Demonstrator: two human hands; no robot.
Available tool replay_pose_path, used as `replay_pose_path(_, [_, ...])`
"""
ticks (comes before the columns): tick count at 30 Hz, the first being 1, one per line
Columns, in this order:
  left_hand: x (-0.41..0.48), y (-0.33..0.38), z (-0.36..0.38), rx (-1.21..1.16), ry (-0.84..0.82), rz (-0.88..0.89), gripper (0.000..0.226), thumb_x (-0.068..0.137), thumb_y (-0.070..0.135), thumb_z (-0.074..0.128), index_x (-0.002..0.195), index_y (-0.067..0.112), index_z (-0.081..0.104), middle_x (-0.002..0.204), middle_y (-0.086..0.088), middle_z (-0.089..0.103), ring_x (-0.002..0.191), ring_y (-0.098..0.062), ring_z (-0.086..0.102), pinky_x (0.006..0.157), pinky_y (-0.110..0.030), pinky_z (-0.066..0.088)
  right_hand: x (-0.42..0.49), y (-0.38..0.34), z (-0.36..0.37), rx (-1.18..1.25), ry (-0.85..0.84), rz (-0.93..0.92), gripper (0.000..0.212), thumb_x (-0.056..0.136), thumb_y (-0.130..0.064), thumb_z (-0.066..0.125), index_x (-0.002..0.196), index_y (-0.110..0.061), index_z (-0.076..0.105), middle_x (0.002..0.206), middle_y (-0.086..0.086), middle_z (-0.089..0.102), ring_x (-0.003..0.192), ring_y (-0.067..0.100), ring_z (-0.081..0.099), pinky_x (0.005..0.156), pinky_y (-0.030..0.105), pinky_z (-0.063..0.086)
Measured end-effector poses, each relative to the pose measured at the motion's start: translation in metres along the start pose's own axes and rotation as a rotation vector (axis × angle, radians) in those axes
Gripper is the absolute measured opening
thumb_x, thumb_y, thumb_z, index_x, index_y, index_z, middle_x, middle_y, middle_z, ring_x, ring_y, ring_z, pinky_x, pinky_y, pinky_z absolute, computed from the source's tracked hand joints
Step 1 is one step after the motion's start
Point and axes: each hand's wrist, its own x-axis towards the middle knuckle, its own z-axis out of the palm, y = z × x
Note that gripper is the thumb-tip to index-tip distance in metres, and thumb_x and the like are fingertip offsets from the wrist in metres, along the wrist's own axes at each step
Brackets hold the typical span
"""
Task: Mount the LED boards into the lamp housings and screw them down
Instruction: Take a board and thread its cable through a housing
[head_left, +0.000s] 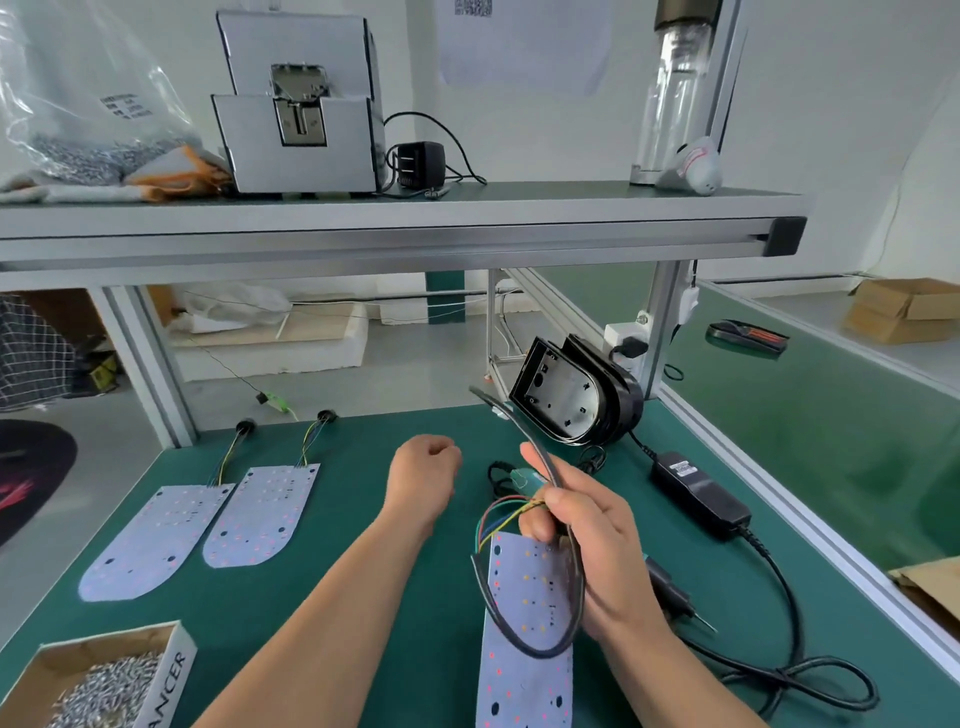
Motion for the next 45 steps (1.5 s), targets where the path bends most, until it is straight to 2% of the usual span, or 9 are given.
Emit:
replay_pose_path(8, [0.076,0.016,0.063,0.302,-0.113,0.098,0.014,0.096,0.023,0.065,0.085,0.015,0.069,0.076,-0.011,0.055,0.071,-0.028,0.05,0.07,-0.034,0.045,-0.008,-0.007,0.001,0.038,0.007,-0.064,0.052,0.079,-0.023,0.069,0.13,-0.015,0.076,0.065,0.015,0.046,0.062,0.022,0.049,0.065,0.028,0.047])
replay_pose_path(10, [0.093,0.02,0.071,0.386,-0.098,0.115,0.026,0.101,0.028,0.065,0.115,0.009,0.072,0.101,-0.014,0.072,0.093,-0.036,0.068,0.075,-0.033,0.049,-0.006,-0.005,0.0,0.042,0.03,-0.093,0.048,0.081,-0.013,0.064,0.128,-0.013,0.078,0.062,0.016,0.048,0.06,0.023,0.049,0.062,0.028,0.046])
replay_pose_path(13, [0.115,0.031,0.079,0.468,-0.111,0.165,0.052,0.105,0.032,0.064,0.151,0.01,0.052,0.143,-0.015,0.062,0.135,-0.036,0.055,0.106,-0.046,0.051,-0.003,-0.003,-0.003,-0.028,0.049,-0.105,0.049,0.082,-0.01,0.057,0.124,-0.016,0.08,0.06,0.016,0.049,0.058,0.025,0.049,0.06,0.028,0.047])
replay_pose_path(17, [0.136,0.041,0.096,0.549,-0.214,0.128,0.044,0.107,0.028,0.053,0.149,0.014,0.051,0.146,-0.016,0.06,0.135,-0.038,0.056,0.111,-0.05,0.049,0.0,-0.003,-0.005,-0.093,0.06,-0.074,0.049,0.078,-0.013,0.059,0.121,-0.02,0.082,0.06,0.016,0.049,0.057,0.025,0.05,0.058,0.027,0.047])
replay_pose_path(22, [0.144,0.034,0.112,0.823,-0.205,0.111,0.06,0.104,0.063,0.046,0.151,0.026,0.053,0.147,-0.01,0.06,0.137,-0.032,0.053,0.114,-0.047,0.043,0.003,-0.003,-0.007,-0.139,0.058,-0.04,0.05,0.075,-0.014,0.059,0.118,-0.021,0.083,0.062,0.017,0.05,0.057,0.024,0.051,0.062,0.026,0.05])
replay_pose_path(28, [0.141,0.029,0.113,0.504,-0.077,0.103,0.028,0.104,0.044,0.061,0.128,0.03,0.064,0.104,0.002,0.069,0.113,-0.029,0.067,0.109,-0.047,0.047,0.003,0.0,-0.008,-0.086,0.022,-0.049,0.049,0.079,-0.014,0.063,0.125,-0.017,0.08,0.06,0.017,0.052,0.058,0.024,0.052,0.061,0.029,0.049])
replay_pose_path(32, [0.137,0.021,0.098,0.093,-0.062,0.084,0.017,0.103,0.027,0.066,0.089,0.032,0.058,0.089,0.005,0.064,0.084,-0.018,0.062,0.076,-0.034,0.053,0.002,0.001,-0.007,-0.068,-0.003,-0.059,0.051,0.079,-0.021,0.067,0.129,-0.016,0.077,0.063,0.015,0.053,0.062,0.025,0.054,0.064,0.031,0.049])
replay_pose_path(40, [0.103,0.006,0.038,-0.432,0.097,-0.03,0.005,0.105,0.016,0.063,0.108,0.02,0.061,0.104,-0.016,0.072,0.081,-0.03,0.072,0.057,-0.035,0.059,0.0,-0.007,0.002,0.106,0.018,-0.007,0.049,0.083,-0.012,0.059,0.128,-0.01,0.077,0.062,0.015,0.045,0.058,0.022,0.046,0.059,0.029,0.043])
replay_pose_path(45, [0.066,-0.006,-0.006,-0.396,0.247,-0.051,0.01,0.097,0.021,0.059,0.106,0.026,0.059,0.114,-0.018,0.07,0.098,-0.036,0.074,0.081,-0.061,0.065,-0.004,-0.013,0.006,0.168,-0.008,0.049,0.048,0.084,-0.011,0.055,0.126,-0.008,0.077,0.062,0.01,0.046,0.056,0.019,0.047,0.058,0.029,0.041])
